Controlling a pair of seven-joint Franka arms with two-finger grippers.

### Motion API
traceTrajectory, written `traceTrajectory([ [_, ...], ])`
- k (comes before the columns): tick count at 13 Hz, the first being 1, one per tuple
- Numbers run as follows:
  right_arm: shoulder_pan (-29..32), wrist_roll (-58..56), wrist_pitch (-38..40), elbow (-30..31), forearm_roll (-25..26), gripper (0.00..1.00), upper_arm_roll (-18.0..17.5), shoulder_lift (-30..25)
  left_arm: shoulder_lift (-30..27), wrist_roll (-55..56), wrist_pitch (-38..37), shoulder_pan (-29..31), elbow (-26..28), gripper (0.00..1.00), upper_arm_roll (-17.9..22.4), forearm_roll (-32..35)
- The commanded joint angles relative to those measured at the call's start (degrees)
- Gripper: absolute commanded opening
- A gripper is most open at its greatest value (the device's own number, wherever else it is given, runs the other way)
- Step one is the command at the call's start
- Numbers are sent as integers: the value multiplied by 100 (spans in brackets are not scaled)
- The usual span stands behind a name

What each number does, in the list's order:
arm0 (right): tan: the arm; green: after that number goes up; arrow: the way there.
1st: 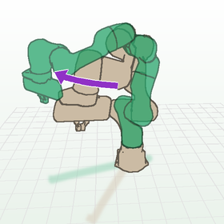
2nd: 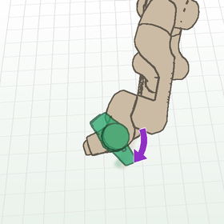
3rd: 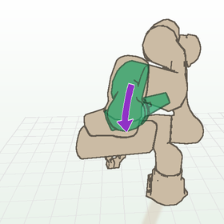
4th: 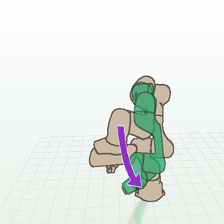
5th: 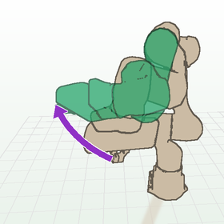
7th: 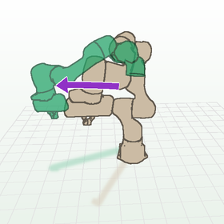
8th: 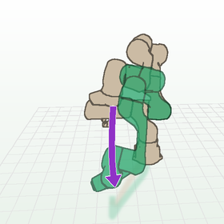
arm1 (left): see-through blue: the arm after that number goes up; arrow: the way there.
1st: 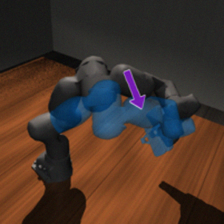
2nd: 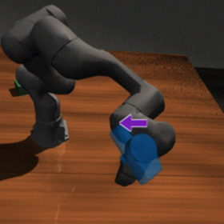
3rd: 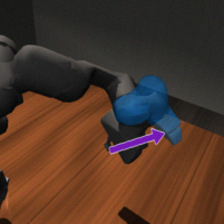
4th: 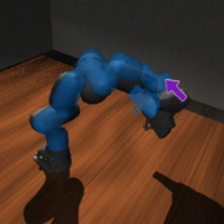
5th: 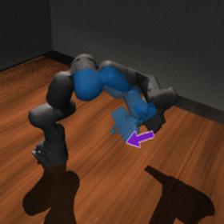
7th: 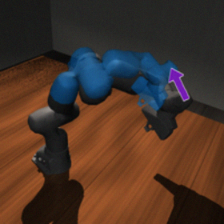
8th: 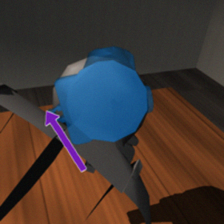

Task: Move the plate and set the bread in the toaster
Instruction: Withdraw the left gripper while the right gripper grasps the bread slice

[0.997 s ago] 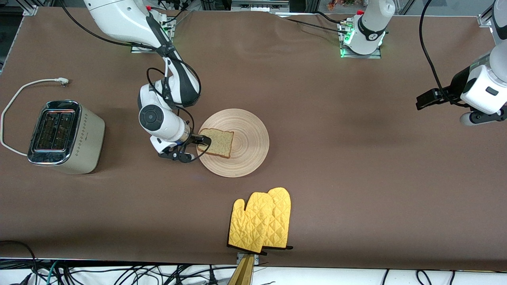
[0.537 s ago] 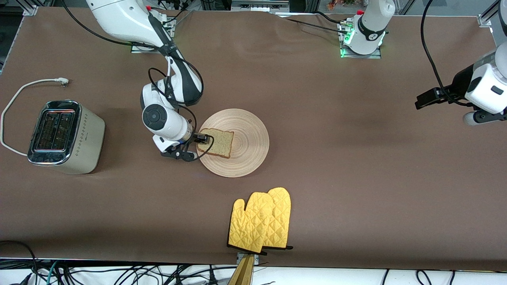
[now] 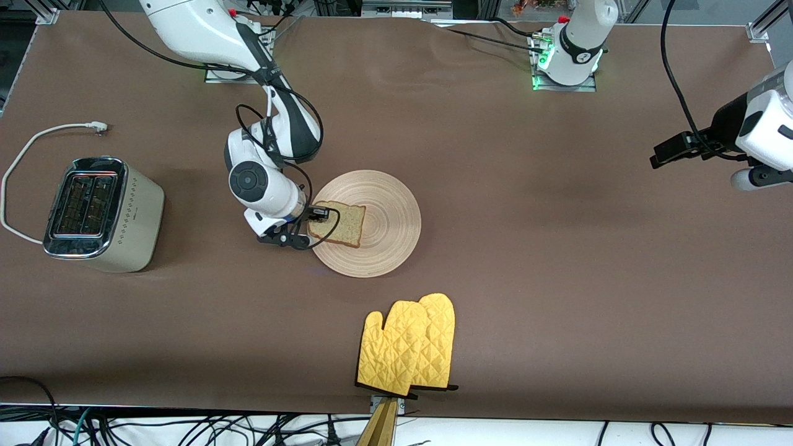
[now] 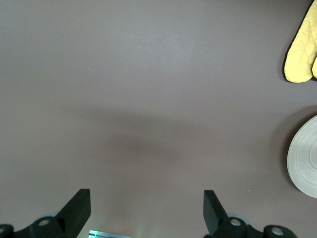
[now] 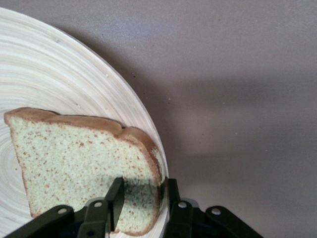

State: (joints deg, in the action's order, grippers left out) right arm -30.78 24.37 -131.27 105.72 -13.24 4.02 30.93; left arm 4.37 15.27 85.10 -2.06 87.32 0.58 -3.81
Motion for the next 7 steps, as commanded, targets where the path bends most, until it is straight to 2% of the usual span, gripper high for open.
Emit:
traceTrajectory([
  [1,-43,-46,49,36,15,20,46,-43,2,-33,-125,127,-102,100,-111,-111],
  [4,-77,-20,49,27,41,0,55,-43,-33,-7,-116,145,-23,100,-128,-120],
  [7,-95,-2,49,10,41,0,55,-43,-95,-33,-134,145,56,100,-119,-120],
])
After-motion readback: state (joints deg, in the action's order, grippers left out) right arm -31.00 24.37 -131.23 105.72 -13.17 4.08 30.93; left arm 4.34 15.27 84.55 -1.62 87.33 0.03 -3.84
